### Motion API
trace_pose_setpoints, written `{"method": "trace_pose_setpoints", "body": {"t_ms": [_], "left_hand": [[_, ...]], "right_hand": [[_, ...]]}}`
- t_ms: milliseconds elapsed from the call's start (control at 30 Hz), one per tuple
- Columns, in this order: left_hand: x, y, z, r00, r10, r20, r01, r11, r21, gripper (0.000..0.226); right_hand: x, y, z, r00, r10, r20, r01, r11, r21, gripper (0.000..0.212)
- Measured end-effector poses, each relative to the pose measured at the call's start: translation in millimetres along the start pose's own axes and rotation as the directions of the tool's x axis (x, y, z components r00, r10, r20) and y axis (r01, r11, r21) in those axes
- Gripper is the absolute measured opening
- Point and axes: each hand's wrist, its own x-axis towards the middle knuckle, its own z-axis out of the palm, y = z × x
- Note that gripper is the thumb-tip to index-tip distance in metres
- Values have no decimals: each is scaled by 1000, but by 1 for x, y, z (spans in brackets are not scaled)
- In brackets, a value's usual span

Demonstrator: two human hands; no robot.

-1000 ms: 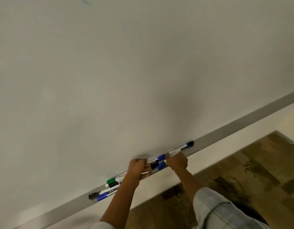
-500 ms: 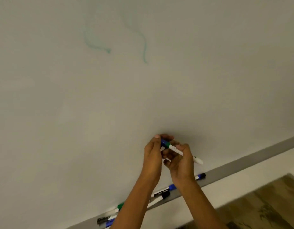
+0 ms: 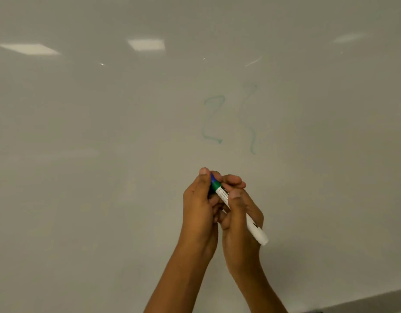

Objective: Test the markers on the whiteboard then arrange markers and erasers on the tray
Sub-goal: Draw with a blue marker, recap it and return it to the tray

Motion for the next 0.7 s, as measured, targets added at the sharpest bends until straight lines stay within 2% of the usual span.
{"method": "trace_pose_setpoints", "body": {"t_ms": [133, 167, 200, 267, 300, 367, 467, 533, 600, 700], "left_hand": [[3, 17, -6, 998, -60, -7, 60, 998, -28, 41], [10, 28, -14, 997, -52, -50, 48, 997, -68, 41], [20, 45, -26, 992, -22, -124, 7, 992, -125, 40], [39, 90, -57, 948, 132, -289, -177, 975, -134, 42], [43, 114, -67, 922, 218, -320, -259, 961, -92, 42], [46, 145, -72, 909, 329, -257, -347, 938, -27, 41], [40, 146, -62, 944, 308, -120, -305, 951, 47, 40], [38, 140, -65, 944, 305, -125, -302, 952, 49, 40], [36, 137, -74, 942, 296, -160, -289, 955, 68, 40], [33, 131, -84, 949, 262, -176, -252, 964, 78, 40]], "right_hand": [[2, -6, 15, 974, -189, 128, 211, 958, -196, 23], [-2, -8, 14, 951, -248, 185, 287, 929, -233, 21], [-10, -9, 11, 917, -300, 263, 365, 898, -246, 21], [-33, -8, 1, 856, -335, 394, 448, 860, -243, 27], [-42, -7, -3, 857, -329, 398, 444, 863, -243, 26], [-37, -6, 2, 898, -304, 317, 380, 900, -213, 21], [3, -4, 32, 928, -317, 195, 353, 917, -188, 20], [32, -7, 51, 895, -415, 161, 443, 867, -226, 18], [58, -6, 65, 826, -540, 162, 562, 766, -313, 18], [91, 2, 81, 758, -631, 168, 637, 657, -403, 22]]}}
